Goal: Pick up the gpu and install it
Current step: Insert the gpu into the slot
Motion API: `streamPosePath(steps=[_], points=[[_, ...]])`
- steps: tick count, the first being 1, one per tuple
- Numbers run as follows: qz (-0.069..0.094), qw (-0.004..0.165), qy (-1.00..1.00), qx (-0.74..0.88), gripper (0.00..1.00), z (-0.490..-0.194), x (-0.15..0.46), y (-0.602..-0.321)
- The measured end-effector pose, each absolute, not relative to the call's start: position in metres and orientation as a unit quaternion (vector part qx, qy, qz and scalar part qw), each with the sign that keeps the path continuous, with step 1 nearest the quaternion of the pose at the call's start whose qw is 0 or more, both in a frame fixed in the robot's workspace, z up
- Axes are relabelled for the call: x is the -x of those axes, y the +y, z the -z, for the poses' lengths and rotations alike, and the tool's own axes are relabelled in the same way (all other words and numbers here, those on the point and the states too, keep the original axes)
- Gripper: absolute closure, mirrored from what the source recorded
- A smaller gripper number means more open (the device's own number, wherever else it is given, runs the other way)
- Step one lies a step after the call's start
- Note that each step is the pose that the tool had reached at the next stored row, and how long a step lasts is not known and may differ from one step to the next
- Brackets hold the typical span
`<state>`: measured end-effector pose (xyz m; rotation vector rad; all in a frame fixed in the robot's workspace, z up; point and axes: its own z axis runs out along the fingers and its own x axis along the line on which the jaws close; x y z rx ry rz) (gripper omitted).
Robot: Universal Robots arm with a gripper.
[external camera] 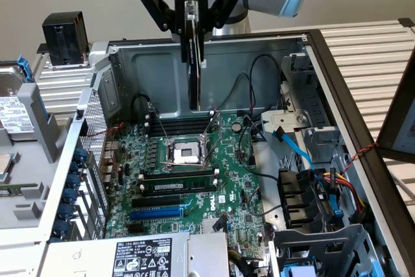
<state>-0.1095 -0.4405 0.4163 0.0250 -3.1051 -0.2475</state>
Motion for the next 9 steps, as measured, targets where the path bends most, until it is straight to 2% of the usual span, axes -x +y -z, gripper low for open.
streamPosePath(steps=[9], points=[[0.078, 0.02, -0.993, -0.09, 0.72, -0.4142, 0.1095, -0.4405]])
